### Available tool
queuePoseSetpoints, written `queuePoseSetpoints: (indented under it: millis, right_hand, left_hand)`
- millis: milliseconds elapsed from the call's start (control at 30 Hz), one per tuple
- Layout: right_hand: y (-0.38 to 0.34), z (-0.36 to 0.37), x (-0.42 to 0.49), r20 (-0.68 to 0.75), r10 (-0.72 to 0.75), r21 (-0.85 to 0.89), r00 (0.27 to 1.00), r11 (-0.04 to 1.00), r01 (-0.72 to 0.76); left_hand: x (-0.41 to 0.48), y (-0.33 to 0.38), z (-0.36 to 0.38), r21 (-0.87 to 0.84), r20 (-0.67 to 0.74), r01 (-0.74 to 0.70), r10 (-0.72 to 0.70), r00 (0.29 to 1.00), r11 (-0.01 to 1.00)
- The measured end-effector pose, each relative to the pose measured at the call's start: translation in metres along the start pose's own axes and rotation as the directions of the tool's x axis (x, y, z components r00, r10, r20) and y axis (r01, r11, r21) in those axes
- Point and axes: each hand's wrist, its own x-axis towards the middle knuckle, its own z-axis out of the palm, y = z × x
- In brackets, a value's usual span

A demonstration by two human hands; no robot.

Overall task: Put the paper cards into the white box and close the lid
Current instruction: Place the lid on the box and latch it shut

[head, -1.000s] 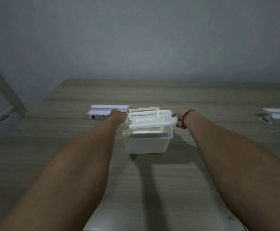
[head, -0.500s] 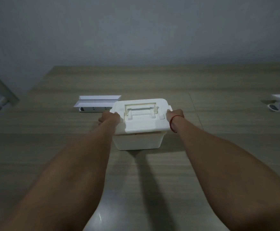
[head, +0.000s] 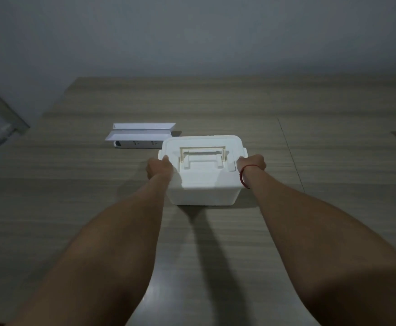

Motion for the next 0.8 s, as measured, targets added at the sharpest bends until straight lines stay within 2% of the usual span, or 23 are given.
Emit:
queuePoseSetpoints:
  millis: [133, 333, 567, 700, 800]
  right_hand:
    - [0.009, -0.013, 0.006, -0.040, 0.053, 0.045, 0.998, 0.998, -0.051]
    - [0.016, -0.011, 0.005, -0.072, 0.063, 0.067, 0.995, 0.996, -0.058]
    - [0.017, -0.007, 0.006, -0.005, 0.074, 0.056, 0.997, 0.996, -0.074]
    - [0.021, -0.003, 0.008, 0.078, 0.074, 0.071, 0.994, 0.994, -0.079]
    - [0.021, -0.001, 0.011, 0.089, 0.067, 0.075, 0.994, 0.994, -0.074]
  left_hand:
    - [-0.003, 0.003, 0.009, 0.068, 0.069, -0.030, 0.026, 0.997, 0.997]
    - [-0.003, 0.002, 0.007, 0.109, 0.094, -0.035, 0.024, 0.995, 0.993]
    - [-0.002, 0.002, 0.013, 0.090, 0.171, 0.017, -0.033, 0.985, 0.996]
    - [0.004, -0.002, 0.014, 0.078, 0.170, 0.016, -0.029, 0.985, 0.997]
    - [0.006, -0.010, 0.014, 0.021, 0.175, 0.071, -0.074, 0.982, 0.997]
